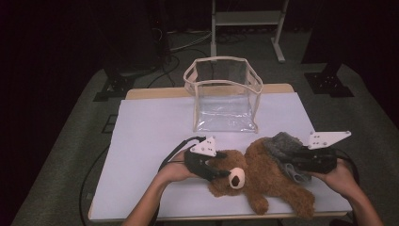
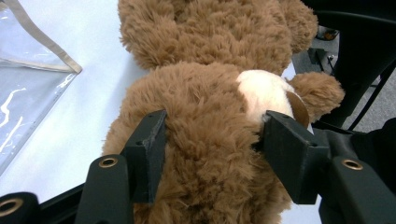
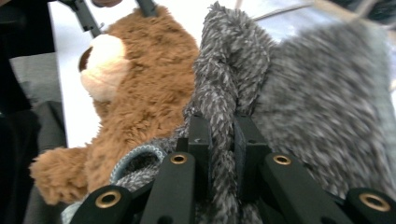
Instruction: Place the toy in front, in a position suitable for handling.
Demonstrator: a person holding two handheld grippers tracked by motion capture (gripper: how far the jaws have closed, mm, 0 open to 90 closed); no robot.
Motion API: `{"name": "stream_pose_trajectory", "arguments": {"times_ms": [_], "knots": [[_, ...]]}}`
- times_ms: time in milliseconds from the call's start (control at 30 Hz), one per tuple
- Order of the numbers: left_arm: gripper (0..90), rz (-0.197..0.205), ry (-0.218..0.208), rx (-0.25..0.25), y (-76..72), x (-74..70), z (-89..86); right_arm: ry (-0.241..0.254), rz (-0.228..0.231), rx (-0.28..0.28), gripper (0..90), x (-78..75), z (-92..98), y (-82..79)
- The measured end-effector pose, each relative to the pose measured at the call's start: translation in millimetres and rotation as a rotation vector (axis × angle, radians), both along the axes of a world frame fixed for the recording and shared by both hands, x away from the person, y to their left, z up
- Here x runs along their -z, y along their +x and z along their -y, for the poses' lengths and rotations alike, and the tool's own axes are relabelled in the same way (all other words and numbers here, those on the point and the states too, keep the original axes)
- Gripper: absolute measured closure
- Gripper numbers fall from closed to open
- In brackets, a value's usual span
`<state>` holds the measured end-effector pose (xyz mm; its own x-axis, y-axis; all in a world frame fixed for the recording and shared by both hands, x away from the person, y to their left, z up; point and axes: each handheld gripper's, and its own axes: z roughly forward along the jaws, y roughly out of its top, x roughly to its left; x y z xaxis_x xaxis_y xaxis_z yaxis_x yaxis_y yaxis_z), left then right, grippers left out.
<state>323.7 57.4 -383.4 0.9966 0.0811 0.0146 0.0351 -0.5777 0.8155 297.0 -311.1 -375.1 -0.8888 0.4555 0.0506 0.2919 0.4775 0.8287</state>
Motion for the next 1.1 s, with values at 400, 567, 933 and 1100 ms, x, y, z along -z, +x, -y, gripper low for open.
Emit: {"name": "stream_pose_trajectory", "arguments": {"times_ms": [400, 567, 933, 1100], "knots": [[29.2, -0.036, -0.032, -0.043, 12.1, -4.3, -0.4, -0.021, 0.017, -0.055, 79.9, 7.4, -17.0, -19.5], [25.7, -0.071, -0.02, -0.05, 20.3, -0.4, 4.9, -0.009, 0.018, -0.056, 80.0, 8.7, -15.4, -20.8], [50.7, -0.198, 0.03, -0.038, 27.0, 12.6, 16.8, -0.002, 0.016, -0.062, 79.6, 9.9, -14.9, -21.3], [62.5, -0.116, 0.039, -0.051, 20.8, 4.5, 15.9, 0.014, 0.024, -0.046, 79.4, 8.6, -14.0, -19.4]]}}
